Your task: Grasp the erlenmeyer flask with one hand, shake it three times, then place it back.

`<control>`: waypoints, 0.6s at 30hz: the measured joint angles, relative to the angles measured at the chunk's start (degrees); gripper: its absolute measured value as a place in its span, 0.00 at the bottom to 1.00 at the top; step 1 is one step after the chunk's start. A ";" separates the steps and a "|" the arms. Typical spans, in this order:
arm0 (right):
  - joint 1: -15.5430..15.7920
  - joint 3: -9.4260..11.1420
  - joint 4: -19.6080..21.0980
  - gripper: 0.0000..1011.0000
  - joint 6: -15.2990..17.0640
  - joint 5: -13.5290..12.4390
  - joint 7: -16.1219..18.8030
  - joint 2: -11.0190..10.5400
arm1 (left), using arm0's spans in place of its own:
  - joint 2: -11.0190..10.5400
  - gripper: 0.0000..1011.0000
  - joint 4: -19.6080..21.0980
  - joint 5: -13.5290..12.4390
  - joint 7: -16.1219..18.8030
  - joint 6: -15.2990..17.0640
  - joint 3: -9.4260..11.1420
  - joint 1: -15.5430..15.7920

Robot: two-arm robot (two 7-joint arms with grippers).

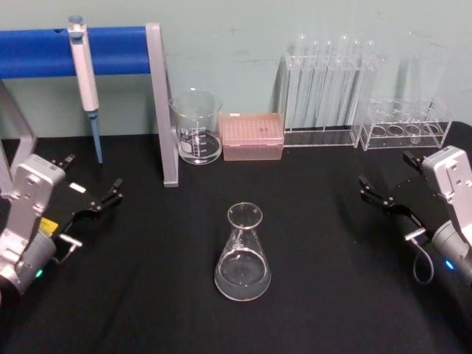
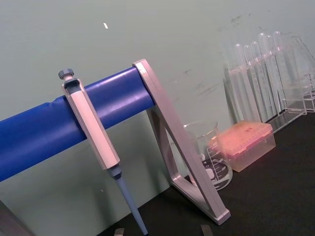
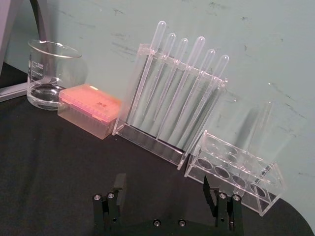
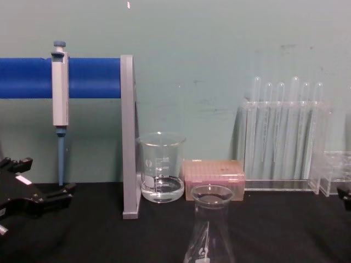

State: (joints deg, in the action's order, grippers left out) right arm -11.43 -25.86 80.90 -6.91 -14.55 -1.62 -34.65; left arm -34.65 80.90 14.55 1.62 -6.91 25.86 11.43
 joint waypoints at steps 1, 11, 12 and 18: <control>0.00 0.00 0.00 0.99 0.00 0.00 0.00 0.00 | 0.00 0.99 0.00 0.00 0.00 0.00 0.00 0.00; 1.19 2.18 1.46 0.99 1.42 -1.20 2.84 -0.36 | 0.00 0.99 0.00 0.00 0.00 0.00 0.00 0.00; 1.39 2.44 1.70 0.99 1.61 -1.56 3.26 -0.48 | 0.00 0.99 0.00 0.00 0.00 0.00 0.00 0.00; 3.53 4.57 4.13 0.99 2.77 -4.66 6.74 -1.85 | 0.00 0.99 0.00 0.00 0.00 0.00 0.00 0.00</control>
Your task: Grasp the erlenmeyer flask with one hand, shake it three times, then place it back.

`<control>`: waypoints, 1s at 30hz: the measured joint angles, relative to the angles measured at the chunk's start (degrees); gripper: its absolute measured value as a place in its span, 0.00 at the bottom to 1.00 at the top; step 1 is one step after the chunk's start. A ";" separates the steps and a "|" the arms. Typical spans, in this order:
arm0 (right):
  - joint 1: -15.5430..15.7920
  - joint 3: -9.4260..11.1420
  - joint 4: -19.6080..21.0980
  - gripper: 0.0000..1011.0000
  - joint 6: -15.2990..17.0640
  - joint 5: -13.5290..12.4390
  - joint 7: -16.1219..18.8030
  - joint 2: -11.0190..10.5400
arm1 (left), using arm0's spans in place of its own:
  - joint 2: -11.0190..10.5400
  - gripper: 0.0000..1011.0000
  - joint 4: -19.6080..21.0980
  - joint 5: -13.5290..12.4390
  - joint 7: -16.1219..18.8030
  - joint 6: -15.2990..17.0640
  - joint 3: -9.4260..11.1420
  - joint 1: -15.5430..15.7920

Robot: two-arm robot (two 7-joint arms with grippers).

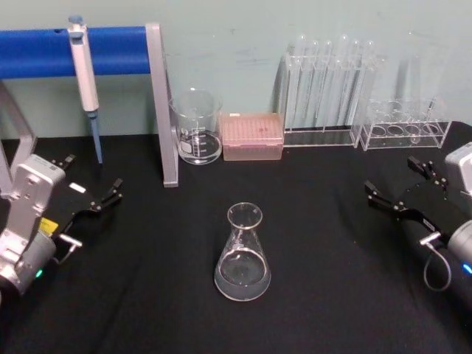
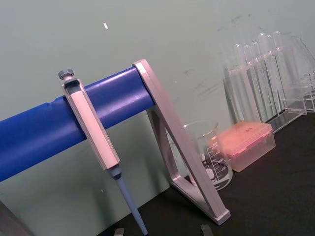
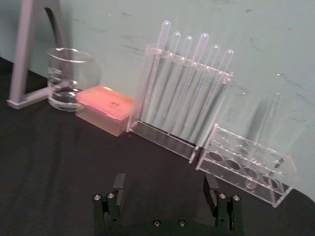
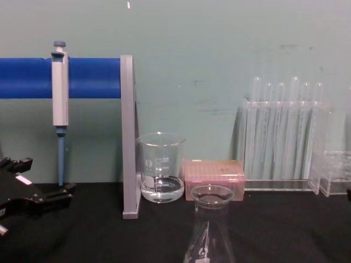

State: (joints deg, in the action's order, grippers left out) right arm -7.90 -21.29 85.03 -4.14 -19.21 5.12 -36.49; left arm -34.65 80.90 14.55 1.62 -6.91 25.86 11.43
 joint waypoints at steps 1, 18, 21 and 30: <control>0.61 0.54 0.82 0.99 0.27 -0.78 1.02 -0.46 | 0.00 0.99 0.00 0.00 0.00 0.00 0.00 0.00; 7.20 4.80 9.57 0.99 0.51 -5.71 11.44 -5.73 | 0.00 0.99 0.00 0.00 0.00 0.00 0.00 0.00; 7.84 4.96 10.35 0.99 0.14 -6.02 12.87 -5.74 | 0.00 0.99 0.00 0.00 0.00 0.00 0.00 0.00; 8.22 4.38 11.17 0.99 -0.76 -6.00 16.76 -4.67 | 0.00 0.99 0.00 0.00 0.00 0.00 0.00 0.00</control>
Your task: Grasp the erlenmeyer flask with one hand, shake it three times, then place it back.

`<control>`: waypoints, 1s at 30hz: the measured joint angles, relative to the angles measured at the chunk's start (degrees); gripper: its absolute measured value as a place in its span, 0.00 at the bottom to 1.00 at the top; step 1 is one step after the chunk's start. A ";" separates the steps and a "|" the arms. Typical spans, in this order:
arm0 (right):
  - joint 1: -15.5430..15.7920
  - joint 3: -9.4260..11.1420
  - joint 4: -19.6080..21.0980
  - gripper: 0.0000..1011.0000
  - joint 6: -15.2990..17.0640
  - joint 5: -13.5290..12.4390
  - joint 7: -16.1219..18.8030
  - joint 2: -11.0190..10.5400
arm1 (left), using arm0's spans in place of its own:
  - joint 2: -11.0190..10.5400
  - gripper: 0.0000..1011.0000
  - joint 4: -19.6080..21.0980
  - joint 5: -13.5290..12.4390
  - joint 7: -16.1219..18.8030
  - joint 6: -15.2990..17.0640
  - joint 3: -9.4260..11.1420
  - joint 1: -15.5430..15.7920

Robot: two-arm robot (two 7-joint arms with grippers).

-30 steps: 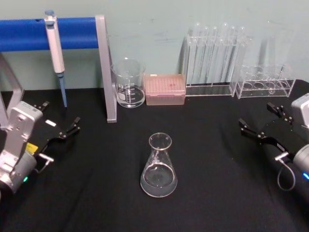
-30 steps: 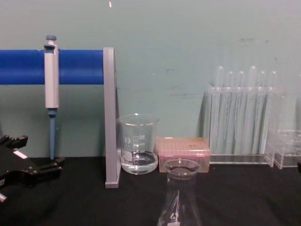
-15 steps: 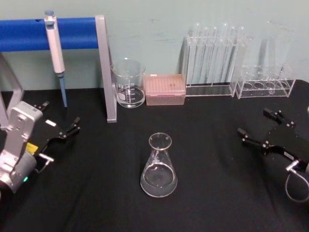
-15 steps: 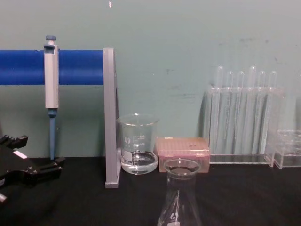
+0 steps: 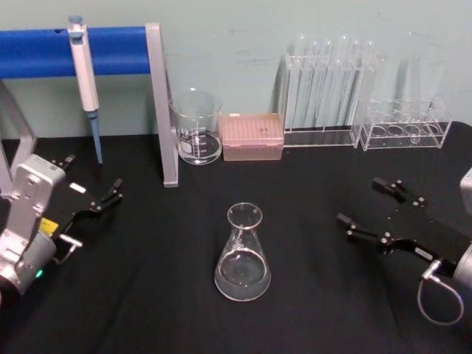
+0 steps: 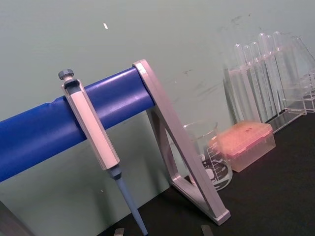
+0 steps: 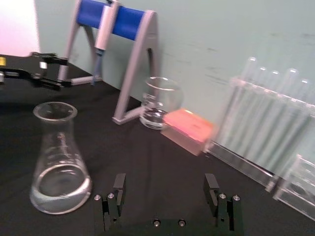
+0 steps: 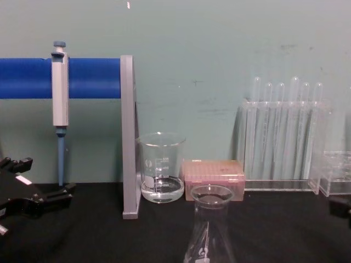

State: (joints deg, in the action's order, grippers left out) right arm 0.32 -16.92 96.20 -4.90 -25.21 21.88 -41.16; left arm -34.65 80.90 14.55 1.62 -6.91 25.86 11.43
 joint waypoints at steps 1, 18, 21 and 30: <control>-0.13 -0.16 0.00 0.99 -0.07 0.10 0.40 0.16 | 0.00 0.99 0.00 0.00 0.00 0.00 0.00 0.00; -3.98 -3.90 -1.68 0.99 -1.45 2.04 10.58 3.08 | 0.00 0.99 0.00 0.00 0.00 0.00 0.00 0.00; -4.74 -4.56 -2.24 0.99 -1.58 2.21 12.22 3.41 | 0.00 0.99 0.00 0.00 0.00 0.00 0.00 0.00; -7.54 -6.94 -4.72 0.99 -1.83 2.16 15.89 4.84 | 0.00 0.99 0.00 0.00 0.00 0.00 0.00 0.00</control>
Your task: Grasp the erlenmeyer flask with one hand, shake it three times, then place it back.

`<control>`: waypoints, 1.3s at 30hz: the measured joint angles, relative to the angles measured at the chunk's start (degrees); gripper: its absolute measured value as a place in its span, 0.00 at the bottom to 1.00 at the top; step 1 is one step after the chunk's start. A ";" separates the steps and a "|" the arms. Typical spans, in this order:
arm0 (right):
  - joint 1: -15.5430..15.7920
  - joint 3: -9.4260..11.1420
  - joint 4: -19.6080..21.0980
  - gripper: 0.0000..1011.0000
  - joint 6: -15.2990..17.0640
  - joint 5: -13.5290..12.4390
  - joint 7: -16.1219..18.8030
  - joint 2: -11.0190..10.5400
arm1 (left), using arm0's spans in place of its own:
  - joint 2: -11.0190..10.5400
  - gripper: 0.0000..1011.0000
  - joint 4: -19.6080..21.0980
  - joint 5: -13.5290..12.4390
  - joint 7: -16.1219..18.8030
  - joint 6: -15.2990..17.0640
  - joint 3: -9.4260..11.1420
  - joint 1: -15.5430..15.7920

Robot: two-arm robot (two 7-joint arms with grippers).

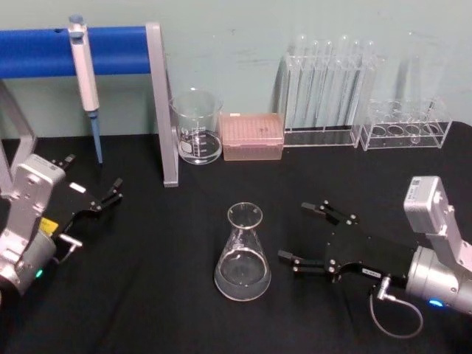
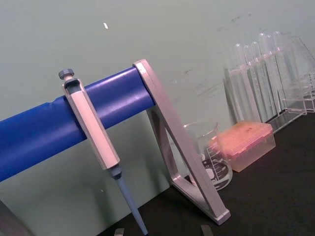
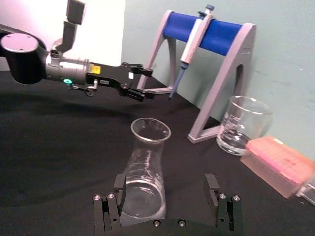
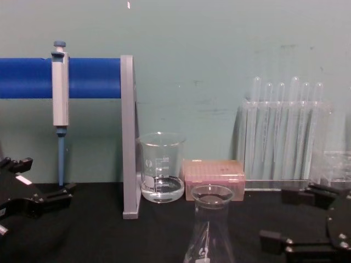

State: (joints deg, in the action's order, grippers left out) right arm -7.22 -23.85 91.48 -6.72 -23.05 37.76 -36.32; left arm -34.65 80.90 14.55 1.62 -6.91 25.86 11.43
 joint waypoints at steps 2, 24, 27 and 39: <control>-0.55 -0.41 -0.53 0.99 -0.06 -0.22 0.62 0.29 | 0.00 0.99 0.00 0.00 0.00 0.00 0.00 0.00; -7.70 -6.01 -7.66 0.99 -1.83 -2.79 6.03 3.94 | 0.00 0.99 0.00 0.00 0.00 0.00 0.00 0.00; -8.67 -6.60 -8.74 0.99 -2.00 -2.85 6.39 4.48 | 0.00 0.99 0.00 0.00 0.00 0.00 0.00 0.00; -12.13 -8.59 -13.23 0.99 -2.91 -2.93 7.77 6.49 | 0.00 0.99 0.00 0.00 0.00 0.00 0.00 0.00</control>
State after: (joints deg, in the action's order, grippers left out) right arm -19.35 -32.44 78.24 -9.64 -25.97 45.53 -29.83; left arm -34.65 80.90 14.55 1.62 -6.91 25.86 11.43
